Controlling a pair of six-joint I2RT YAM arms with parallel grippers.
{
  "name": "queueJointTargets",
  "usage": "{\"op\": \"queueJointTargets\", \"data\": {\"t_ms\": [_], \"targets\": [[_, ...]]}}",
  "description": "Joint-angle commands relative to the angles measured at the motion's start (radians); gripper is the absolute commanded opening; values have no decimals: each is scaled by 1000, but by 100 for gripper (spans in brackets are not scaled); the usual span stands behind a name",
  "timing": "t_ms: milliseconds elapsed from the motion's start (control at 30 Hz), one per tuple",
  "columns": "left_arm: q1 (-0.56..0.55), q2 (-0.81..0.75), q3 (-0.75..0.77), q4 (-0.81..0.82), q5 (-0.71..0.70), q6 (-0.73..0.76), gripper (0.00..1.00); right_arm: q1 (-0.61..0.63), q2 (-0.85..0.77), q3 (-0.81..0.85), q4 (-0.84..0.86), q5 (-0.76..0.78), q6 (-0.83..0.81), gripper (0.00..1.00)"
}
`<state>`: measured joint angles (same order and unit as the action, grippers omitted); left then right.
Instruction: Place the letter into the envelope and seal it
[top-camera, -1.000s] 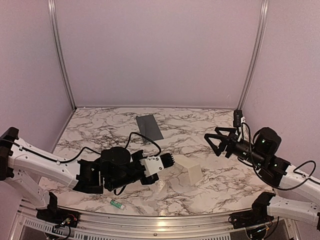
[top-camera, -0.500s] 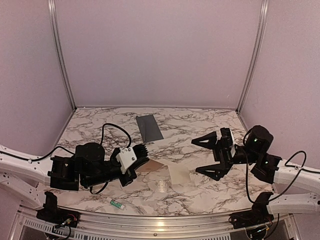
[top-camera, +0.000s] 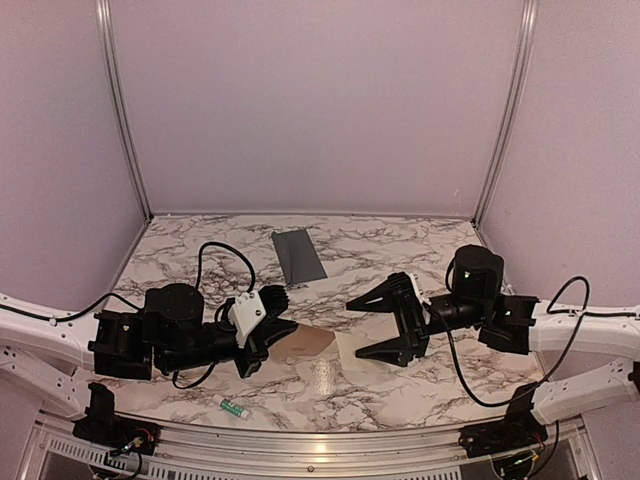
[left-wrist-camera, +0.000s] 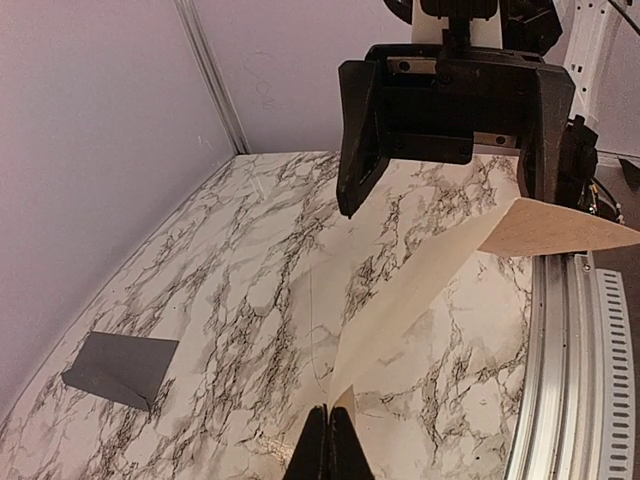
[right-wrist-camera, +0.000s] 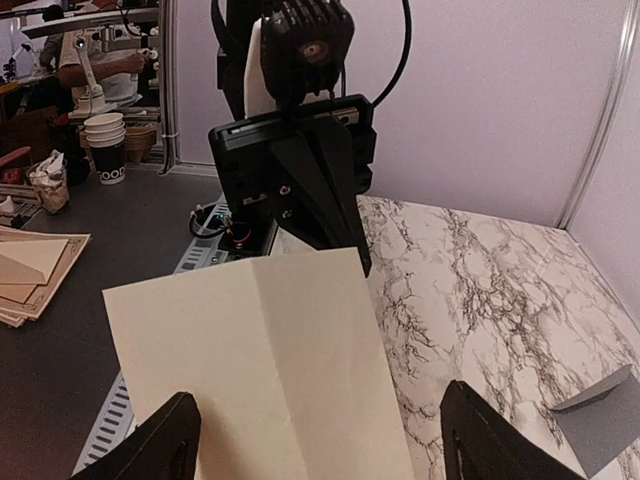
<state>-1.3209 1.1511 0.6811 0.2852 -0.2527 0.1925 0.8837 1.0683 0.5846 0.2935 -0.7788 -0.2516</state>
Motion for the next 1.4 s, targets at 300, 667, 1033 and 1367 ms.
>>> {"op": "queueJointTargets", "data": {"t_ms": [300,667,1033,1367], "targets": [[3,18,73,-33,-5,-116,0,19,69,47,-6,58,-6,71],[3,60,140,-110,-10,-175,0,37,60,42,57,199,28,49],[3,52,154,-135,-8,-218,0,36,-1,-3,105,270,56,12],[3,46,153,-136,-28,-244,0,37,32,-8,115,230,76,0]]}}
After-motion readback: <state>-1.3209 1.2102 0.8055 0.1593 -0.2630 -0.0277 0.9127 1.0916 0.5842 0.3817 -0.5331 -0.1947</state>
